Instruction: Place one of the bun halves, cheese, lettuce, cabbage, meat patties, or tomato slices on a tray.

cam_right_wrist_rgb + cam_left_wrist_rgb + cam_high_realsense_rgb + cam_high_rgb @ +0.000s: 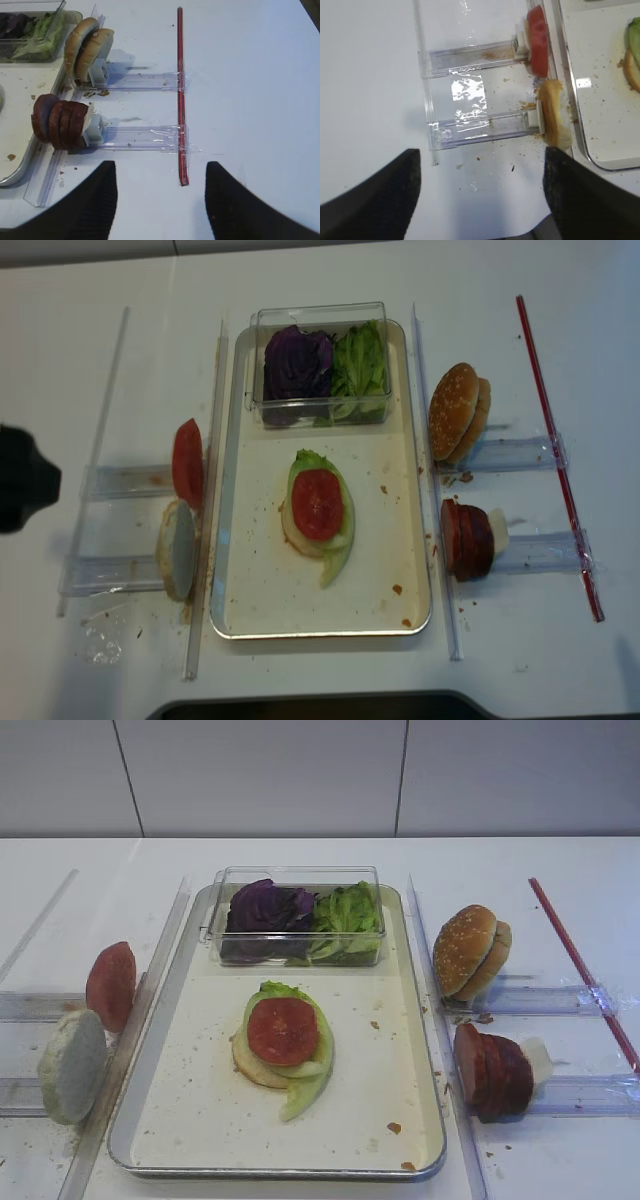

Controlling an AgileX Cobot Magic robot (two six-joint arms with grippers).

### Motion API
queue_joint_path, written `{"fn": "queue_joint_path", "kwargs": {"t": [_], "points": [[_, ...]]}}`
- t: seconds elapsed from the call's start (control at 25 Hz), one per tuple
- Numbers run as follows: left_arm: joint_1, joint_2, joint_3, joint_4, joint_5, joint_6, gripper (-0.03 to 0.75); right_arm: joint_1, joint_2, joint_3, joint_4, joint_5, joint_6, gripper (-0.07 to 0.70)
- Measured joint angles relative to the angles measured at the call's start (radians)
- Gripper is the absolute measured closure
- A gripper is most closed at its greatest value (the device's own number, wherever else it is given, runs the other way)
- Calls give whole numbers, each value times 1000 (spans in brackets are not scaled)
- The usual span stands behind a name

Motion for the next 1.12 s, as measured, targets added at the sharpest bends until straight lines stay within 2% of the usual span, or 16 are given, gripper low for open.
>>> {"fn": "queue_joint_path", "kwargs": {"t": [0.56, 1.12], "points": [[0, -458, 133, 46, 11, 24, 244, 0, 0, 0, 0, 0, 0, 226], [0, -793, 412, 46, 25, 49, 244, 0, 0, 0, 0, 0, 0, 226]]}}
